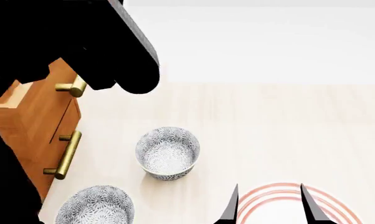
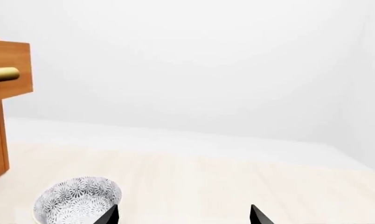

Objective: Open the top drawer of the cabinet.

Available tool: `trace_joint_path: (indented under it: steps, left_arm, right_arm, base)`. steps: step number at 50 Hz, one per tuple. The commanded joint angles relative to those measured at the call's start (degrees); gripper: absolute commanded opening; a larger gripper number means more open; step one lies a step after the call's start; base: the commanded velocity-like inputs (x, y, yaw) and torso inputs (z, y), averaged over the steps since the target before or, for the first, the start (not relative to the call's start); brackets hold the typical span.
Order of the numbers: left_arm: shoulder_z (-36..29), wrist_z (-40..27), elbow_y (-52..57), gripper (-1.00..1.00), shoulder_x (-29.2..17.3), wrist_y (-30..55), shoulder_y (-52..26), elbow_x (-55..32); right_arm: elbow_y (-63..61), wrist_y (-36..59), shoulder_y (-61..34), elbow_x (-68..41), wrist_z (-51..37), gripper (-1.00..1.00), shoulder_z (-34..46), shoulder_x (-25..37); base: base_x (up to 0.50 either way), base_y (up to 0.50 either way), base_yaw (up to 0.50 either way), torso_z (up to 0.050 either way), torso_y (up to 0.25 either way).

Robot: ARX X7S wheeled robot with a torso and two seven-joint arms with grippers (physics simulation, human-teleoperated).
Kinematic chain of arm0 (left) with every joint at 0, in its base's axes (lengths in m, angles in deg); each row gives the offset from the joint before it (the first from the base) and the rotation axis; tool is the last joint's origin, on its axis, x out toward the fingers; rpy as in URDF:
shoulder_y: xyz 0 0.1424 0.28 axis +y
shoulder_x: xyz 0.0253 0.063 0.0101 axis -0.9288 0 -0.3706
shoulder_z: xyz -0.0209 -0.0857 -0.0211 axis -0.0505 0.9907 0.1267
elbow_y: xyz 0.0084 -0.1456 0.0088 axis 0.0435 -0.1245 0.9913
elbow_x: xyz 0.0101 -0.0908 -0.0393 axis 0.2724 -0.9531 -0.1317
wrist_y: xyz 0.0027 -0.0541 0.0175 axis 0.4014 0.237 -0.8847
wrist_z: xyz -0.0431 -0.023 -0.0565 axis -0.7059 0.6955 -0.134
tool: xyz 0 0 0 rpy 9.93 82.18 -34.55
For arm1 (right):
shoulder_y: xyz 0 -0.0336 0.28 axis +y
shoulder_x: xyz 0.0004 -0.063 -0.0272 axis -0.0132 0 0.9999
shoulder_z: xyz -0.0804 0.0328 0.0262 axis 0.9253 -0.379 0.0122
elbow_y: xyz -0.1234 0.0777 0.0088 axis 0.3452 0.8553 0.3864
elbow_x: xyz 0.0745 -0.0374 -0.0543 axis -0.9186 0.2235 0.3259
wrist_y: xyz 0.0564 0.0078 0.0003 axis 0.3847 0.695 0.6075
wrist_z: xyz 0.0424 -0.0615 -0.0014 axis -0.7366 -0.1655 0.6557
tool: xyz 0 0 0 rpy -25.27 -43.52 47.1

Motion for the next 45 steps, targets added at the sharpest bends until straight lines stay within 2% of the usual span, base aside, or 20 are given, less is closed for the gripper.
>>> trace_joint_path:
  steps: [1,6,8,14,15,18,25,27,37,45]
  left_arm:
    - [3.0,7.4,-2.2,1.0,-0.2,13.4,-9.2,-1.9]
    - [6.2,12.0,-7.2,1.0,1.2,22.8,-14.2,-1.6]
    - [9.3,12.8,-9.8,1.0,1.3,23.0,-14.9,-1.7]
    - [18.4,7.7,-16.2,1.0,1.3,23.1,-13.8,-9.6]
    - [21.4,3.6,-18.7,1.0,1.3,23.1,-14.1,-13.2]
    - [23.5,-3.8,-21.0,1.0,1.3,23.1,-14.5,-19.6]
    - [29.6,-14.1,-27.6,1.0,1.3,23.1,-15.8,-32.1]
    - [29.0,-17.2,-27.5,1.0,1.3,23.1,-15.1,-33.7]
    - [30.2,-24.6,-31.3,1.0,1.3,23.1,-15.2,-39.6]
    - [30.8,-37.0,-36.6,1.0,1.3,23.0,-18.2,-51.6]
  right_arm:
    - [1.0,-1.2,0.6,0.0,-0.4,1.0,0.0,0.2]
    - [1.5,-1.7,0.8,0.2,-0.6,1.0,0.3,0.3]
    - [1.9,-2.0,0.9,0.1,-0.6,1.0,0.2,0.3]
    - [3.9,-3.2,0.5,0.2,-0.5,1.0,0.8,-0.1]
    - [4.9,-4.0,0.6,0.2,-0.4,1.0,0.9,-0.2]
    - [5.2,-4.0,0.4,0.3,-0.4,1.0,1.1,-0.1]
    - [6.8,-4.8,0.1,0.9,-0.9,1.0,1.2,0.0]
    - [7.2,-5.2,0.2,0.7,-0.9,1.0,1.2,0.0]
    - [6.9,-4.7,0.1,0.2,-1.0,1.0,1.1,0.3]
    - [6.9,-4.9,0.4,0.0,-1.2,1.0,0.8,0.6]
  base:
    - [0.0,0.0,0.0,0.0,0.0]
    - [0.0,0.0,0.0,0.0,0.0]
    - [0.0,0.0,0.0,0.0,0.0]
    - [0.0,0.0,0.0,0.0,0.0]
    - [0.0,0.0,0.0,0.0,0.0]
    - [0.0,0.0,0.0,0.0,0.0]
    - [0.0,0.0,0.0,0.0,0.0]
    - [0.0,0.0,0.0,0.0,0.0]
    - [0.0,0.0,0.0,0.0,0.0]
    - [0.0,0.0,0.0,0.0,0.0]
